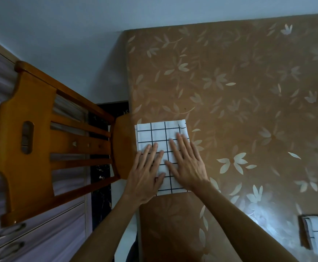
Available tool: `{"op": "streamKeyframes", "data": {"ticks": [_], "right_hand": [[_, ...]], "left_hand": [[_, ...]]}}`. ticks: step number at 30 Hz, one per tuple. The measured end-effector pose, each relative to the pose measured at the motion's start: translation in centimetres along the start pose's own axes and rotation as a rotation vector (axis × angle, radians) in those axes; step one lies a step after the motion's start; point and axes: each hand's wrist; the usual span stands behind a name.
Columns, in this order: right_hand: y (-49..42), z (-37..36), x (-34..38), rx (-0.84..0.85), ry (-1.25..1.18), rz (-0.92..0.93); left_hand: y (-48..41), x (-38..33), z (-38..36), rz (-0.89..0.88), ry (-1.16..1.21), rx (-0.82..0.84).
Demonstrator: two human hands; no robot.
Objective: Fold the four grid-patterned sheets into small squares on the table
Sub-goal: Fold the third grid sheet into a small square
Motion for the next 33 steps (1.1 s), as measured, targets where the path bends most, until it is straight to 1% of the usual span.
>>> {"op": "streamKeyframes", "data": {"ticks": [4, 7, 9, 10, 12, 14, 16, 18, 21, 26, 29, 33], "right_hand": [[0.3, 0.4, -1.3, 0.007, 0.038, -0.06], [0.6, 0.6, -2.1, 0.007, 0.017, -0.142], [1.3, 1.4, -2.6, -0.01, -0.014, -0.163], [2.0, 1.9, -2.8, -0.026, -0.035, -0.135], [3.9, 2.7, -2.9, -0.031, -0.101, 0.016], [6.4, 2.9, -2.7, 0.014, -0.143, 0.209], [8.4, 2.1, -2.7, 0.047, -0.134, 0.314], [9.5, 1.4, -3.0, 0.038, -0.135, 0.308], [9.7, 1.2, -3.4, -0.017, -0.084, 0.278], [9.1, 1.5, -3.2, -0.081, -0.063, 0.28], [9.3, 2.2, -3.1, -0.109, -0.13, 0.267], [11.1, 4.2, -2.7, -0.105, -0.314, 0.222]], "left_hand": [[0.0, 0.1, 0.2, -0.01, -0.022, 0.049], [0.0, -0.1, 0.6, -0.003, -0.023, 0.074], [0.2, -0.3, 1.1, 0.019, -0.01, 0.071], [0.4, -0.4, 1.4, 0.03, 0.007, 0.049], [1.2, -0.4, 2.0, 0.001, 0.037, -0.024], [2.2, -0.3, 2.3, -0.075, 0.067, -0.117], [3.2, -0.1, 2.1, -0.121, 0.107, -0.173], [4.4, 0.0, 1.8, -0.156, 0.122, -0.154], [5.6, 0.1, 1.2, -0.235, 0.055, -0.104], [5.5, -0.9, 1.1, -0.221, -0.007, -0.17], [5.5, -1.3, 2.0, -0.2, 0.038, -0.167], [6.2, -1.3, 3.0, -0.152, 0.204, -0.121]]}}
Point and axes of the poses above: each hand's wrist, its own y-axis away from the middle knuckle, its own z-axis out of the back of the hand, x = y × z, and after that the axes turned 7 degrees about z, right-handed
